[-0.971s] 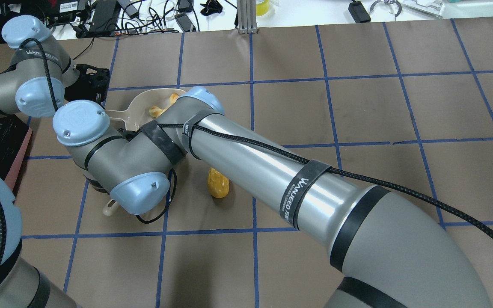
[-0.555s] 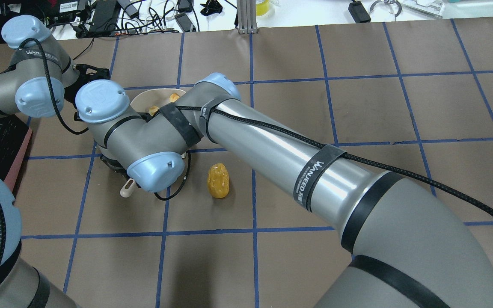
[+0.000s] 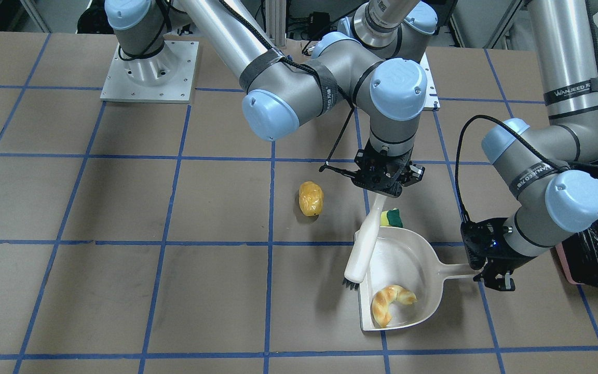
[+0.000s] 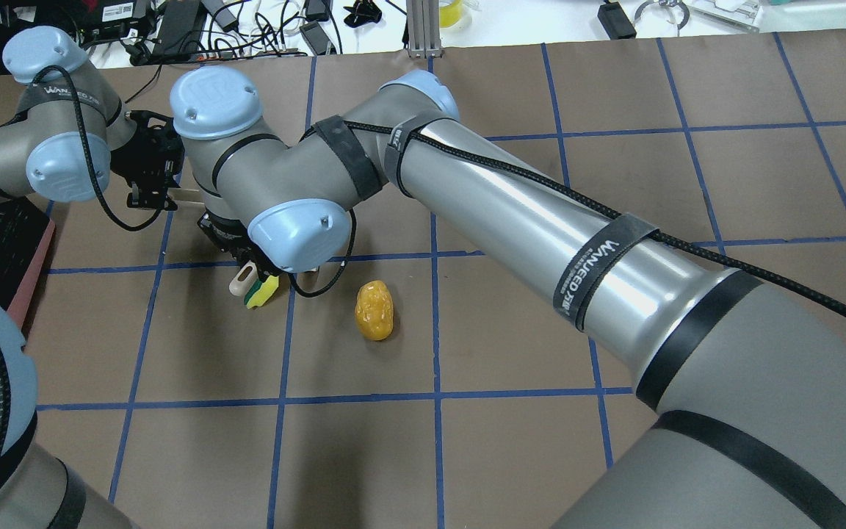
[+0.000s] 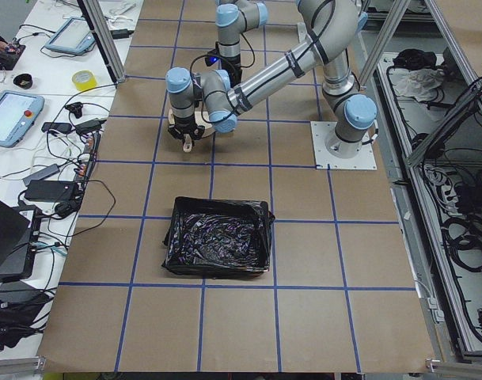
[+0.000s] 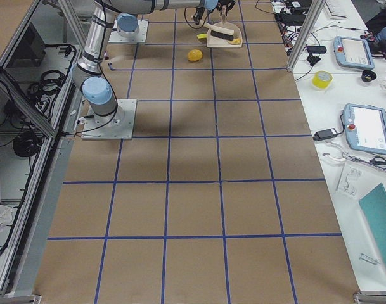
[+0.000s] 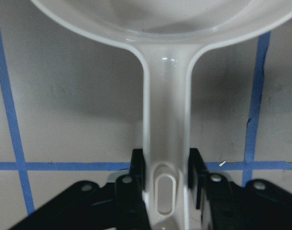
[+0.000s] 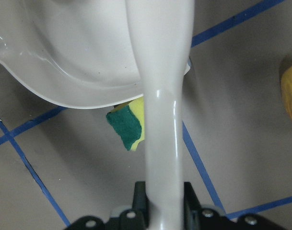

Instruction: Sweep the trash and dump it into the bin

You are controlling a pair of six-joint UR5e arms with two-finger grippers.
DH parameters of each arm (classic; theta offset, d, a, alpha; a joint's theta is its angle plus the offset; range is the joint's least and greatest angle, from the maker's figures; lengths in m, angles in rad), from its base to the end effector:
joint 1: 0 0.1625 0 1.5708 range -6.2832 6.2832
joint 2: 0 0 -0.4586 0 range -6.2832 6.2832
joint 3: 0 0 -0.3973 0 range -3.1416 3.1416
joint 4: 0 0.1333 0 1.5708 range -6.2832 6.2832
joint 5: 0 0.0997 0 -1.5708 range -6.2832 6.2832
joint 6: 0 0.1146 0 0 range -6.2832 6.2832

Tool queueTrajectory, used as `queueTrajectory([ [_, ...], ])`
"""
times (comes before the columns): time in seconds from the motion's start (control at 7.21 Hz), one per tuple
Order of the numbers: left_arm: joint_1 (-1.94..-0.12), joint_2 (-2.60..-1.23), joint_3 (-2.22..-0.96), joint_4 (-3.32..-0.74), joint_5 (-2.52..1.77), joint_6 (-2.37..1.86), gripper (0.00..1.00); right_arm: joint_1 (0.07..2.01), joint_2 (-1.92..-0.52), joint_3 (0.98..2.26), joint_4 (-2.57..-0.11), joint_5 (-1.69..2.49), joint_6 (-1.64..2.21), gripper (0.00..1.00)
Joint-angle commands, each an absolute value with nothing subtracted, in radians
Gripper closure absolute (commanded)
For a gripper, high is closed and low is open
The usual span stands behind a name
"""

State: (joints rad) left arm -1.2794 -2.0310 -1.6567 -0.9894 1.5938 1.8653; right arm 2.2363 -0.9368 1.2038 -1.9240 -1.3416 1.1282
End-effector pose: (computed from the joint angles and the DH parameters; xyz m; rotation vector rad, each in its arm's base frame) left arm 0.0607 -0.6571 0.2561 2.1947 2.1888 0.0056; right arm 0.5970 -0.5024 0.3246 0.6567 2.8513 0.1844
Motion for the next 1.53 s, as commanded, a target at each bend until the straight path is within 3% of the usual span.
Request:
queueTrajectory([
  [0.0,-1.279,-2.031,-1.657,-0.989,1.594,1.865,1.00,2.243,-0.949,1.200,-1.884,-1.321,1.155,1.00],
  [0.42,-1.264,-2.020,-1.632,-0.983,1.595,1.874,1.00,2.243,-1.040,1.215,-1.698,-1.306,1.287,1.00],
  [1.11,-1.103,-2.017,-1.601,-0.989,1.597,2.136,1.00,2.301,-1.034,1.256,-1.831,-1.249,1.592,1.00],
  [1.39,-1.082,-1.990,-1.611,-1.085,1.611,2.198,1.00,2.373,-0.962,1.256,-1.964,-1.227,1.710,1.00],
])
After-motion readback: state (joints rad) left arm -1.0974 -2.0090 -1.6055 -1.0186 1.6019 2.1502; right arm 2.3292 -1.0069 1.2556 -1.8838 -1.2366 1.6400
